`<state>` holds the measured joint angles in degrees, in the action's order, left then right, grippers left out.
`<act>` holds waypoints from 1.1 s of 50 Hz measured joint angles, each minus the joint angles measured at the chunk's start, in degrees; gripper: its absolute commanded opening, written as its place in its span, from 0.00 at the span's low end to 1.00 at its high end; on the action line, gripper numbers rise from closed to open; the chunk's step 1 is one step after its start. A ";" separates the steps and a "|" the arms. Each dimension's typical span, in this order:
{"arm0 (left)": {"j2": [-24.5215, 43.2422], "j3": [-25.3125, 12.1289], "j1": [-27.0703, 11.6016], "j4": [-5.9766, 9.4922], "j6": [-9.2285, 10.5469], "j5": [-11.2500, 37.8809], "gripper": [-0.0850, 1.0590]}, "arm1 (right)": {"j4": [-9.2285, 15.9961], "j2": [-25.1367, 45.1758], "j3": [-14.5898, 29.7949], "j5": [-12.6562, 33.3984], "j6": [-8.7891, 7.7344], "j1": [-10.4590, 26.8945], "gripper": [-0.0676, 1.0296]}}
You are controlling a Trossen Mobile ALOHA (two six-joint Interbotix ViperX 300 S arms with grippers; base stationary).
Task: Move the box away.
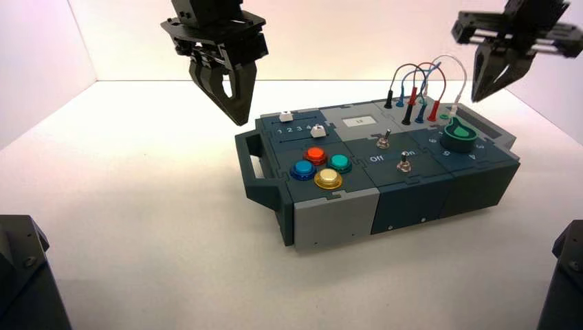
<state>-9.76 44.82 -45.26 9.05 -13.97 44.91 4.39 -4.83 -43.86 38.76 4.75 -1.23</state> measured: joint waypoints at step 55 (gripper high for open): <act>13.80 -5.80 3.08 -0.88 -4.66 -1.67 0.05 | 0.00 7.21 3.25 -2.90 -0.18 0.00 0.04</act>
<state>4.04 39.02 -42.19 8.17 -18.63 43.24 4.39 2.37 -40.61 35.86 4.57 -1.23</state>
